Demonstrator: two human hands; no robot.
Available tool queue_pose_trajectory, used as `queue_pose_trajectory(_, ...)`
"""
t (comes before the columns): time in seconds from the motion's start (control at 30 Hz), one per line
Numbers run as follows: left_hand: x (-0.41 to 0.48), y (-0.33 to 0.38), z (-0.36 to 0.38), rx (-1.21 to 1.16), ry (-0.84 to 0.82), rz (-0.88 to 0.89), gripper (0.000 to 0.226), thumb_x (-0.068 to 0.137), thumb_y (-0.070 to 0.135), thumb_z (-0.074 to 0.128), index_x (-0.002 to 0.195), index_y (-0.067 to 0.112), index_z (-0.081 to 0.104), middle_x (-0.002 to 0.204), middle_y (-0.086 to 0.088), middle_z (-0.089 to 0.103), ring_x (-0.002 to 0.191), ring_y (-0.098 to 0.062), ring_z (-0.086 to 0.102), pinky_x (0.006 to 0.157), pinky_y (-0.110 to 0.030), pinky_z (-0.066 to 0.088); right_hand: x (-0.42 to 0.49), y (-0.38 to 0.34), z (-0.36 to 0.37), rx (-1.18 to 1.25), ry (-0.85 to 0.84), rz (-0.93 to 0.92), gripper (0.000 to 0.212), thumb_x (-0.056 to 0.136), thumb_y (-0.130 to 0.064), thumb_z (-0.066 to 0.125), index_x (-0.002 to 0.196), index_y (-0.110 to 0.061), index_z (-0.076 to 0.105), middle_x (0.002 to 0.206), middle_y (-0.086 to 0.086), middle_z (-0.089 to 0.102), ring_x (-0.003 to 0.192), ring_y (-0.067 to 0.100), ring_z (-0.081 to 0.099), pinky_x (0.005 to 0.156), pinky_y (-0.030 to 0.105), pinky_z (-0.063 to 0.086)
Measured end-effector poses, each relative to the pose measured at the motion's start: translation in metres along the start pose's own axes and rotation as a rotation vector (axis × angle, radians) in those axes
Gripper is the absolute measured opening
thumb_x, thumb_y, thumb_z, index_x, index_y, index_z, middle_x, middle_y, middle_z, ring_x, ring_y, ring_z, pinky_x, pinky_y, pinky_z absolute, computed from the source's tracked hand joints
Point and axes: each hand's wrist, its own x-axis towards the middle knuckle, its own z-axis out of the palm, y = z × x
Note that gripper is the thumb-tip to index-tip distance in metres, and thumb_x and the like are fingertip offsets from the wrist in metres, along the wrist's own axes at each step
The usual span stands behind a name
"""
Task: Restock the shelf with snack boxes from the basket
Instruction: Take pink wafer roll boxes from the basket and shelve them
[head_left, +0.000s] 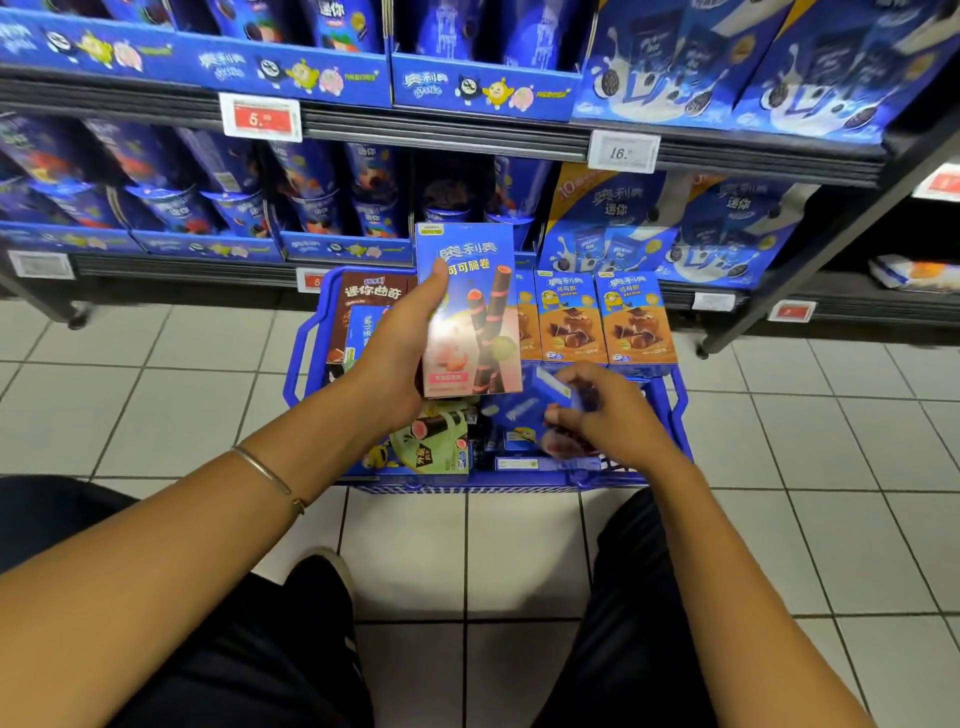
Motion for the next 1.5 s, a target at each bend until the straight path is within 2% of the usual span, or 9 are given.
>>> queue_pose_trajectory(0.07, 0.003, 0.003, -0.004, -0.003, 0.001, 0.035, 0.048, 0.101, 0.065, 0.058, 0.128, 0.028, 0.073, 0.106, -0.002, 0.084, 0.092, -0.030, 0.082, 0.073, -0.048, 0.068, -0.004, -0.015, -0.018, 0.152, 0.072, -0.027, 0.021, 0.088, -0.021, 0.079, 0.106, -0.023, 0.068, 0.098, -0.002, 0.066, 0.079, 0.002, 0.067, 0.068, 0.016, 0.052)
queue_pose_trajectory(0.2, 0.004, 0.016, -0.009, -0.090, -0.031, 0.147, 0.060, 0.107, 0.067, 0.041, 0.094, 0.032, 0.089, 0.105, 0.001, 0.084, 0.092, -0.024, 0.082, 0.072, -0.043, 0.066, -0.008, -0.041, -0.040, 0.450, 0.207, -0.046, 0.017, 0.091, -0.021, 0.076, 0.108, -0.018, 0.070, 0.104, 0.006, 0.072, 0.096, 0.031, 0.074, 0.083, 0.044, 0.059)
queue_pose_trajectory(0.5, -0.003, 0.020, -0.005, 0.118, -0.025, 0.261, 0.069, 0.107, 0.072, 0.024, 0.123, 0.031, 0.077, 0.123, -0.001, 0.080, 0.108, -0.025, 0.079, 0.083, -0.047, 0.067, 0.003, -0.086, -0.035, 0.813, 0.260, -0.013, 0.017, 0.095, -0.030, 0.070, 0.101, -0.015, 0.067, 0.091, 0.006, 0.073, 0.074, 0.017, 0.070, 0.064, 0.031, 0.057)
queue_pose_trajectory(0.67, -0.010, 0.004, 0.008, 0.176, -0.081, 0.196, 0.062, 0.102, 0.071, 0.037, 0.119, 0.026, 0.077, 0.112, -0.002, 0.083, 0.096, -0.023, 0.082, 0.066, -0.034, 0.066, 0.019, -0.107, 0.006, 0.860, 0.307, 0.004, 0.018, 0.097, -0.029, 0.068, 0.097, -0.013, 0.062, 0.078, 0.007, 0.068, 0.061, 0.015, 0.062, 0.058, 0.028, 0.051)
queue_pose_trajectory(0.83, -0.011, -0.003, 0.006, 0.285, -0.009, 0.250, 0.054, 0.103, 0.051, 0.060, 0.142, 0.014, 0.062, 0.135, -0.013, 0.073, 0.121, -0.036, 0.072, 0.108, -0.059, 0.055, 0.026, -0.110, 0.033, 0.929, 0.286, 0.043, 0.017, 0.098, -0.033, 0.066, 0.098, -0.016, 0.061, 0.086, 0.007, 0.063, 0.076, 0.023, 0.060, 0.075, 0.044, 0.054)
queue_pose_trajectory(1.03, -0.008, -0.012, -0.002, 0.303, 0.012, 0.277, 0.035, 0.099, 0.033, 0.075, 0.129, 0.019, 0.063, 0.118, -0.010, 0.080, 0.108, -0.035, 0.078, 0.098, -0.059, 0.061, 0.028, -0.108, 0.042, 0.879, 0.286, 0.052, 0.034, 0.093, -0.034, 0.072, 0.120, -0.018, 0.058, 0.120, 0.016, 0.066, 0.101, 0.032, 0.070, 0.083, 0.046, 0.059)
queue_pose_trajectory(1.2, -0.004, -0.008, 0.001, 0.229, -0.003, 0.271, 0.039, 0.094, 0.034, 0.078, 0.121, 0.011, 0.063, 0.100, -0.011, 0.075, 0.088, -0.031, 0.075, 0.081, -0.043, 0.061, 0.026, -0.094, 0.031, 0.949, 0.241, 0.081, 0.040, 0.090, -0.048, 0.065, 0.115, -0.017, 0.063, 0.109, 0.006, 0.075, 0.096, 0.022, 0.074, 0.075, 0.039, 0.062)
queue_pose_trajectory(1.33, -0.002, 0.001, -0.001, 0.210, -0.002, 0.275, 0.018, 0.100, 0.034, 0.072, 0.095, 0.018, 0.065, 0.079, 0.001, 0.077, 0.067, -0.017, 0.075, 0.062, -0.031, 0.059, 0.023, -0.046, 0.026, 0.595, 0.339, 0.092, 0.010, 0.098, -0.018, 0.061, 0.106, -0.012, 0.063, 0.100, -0.002, 0.070, 0.094, 0.017, 0.068, 0.081, 0.031, 0.054)
queue_pose_trajectory(1.5, -0.005, 0.005, -0.001, 0.193, 0.014, 0.245, 0.023, 0.100, 0.039, 0.071, 0.107, 0.019, 0.064, 0.096, -0.004, 0.079, 0.087, -0.028, 0.077, 0.077, -0.040, 0.065, 0.017, 0.009, 0.038, -0.099, 0.296, 0.147, 0.032, 0.090, -0.008, 0.070, 0.121, -0.017, 0.065, 0.119, 0.004, 0.068, 0.110, 0.025, 0.063, 0.093, 0.045, 0.055)
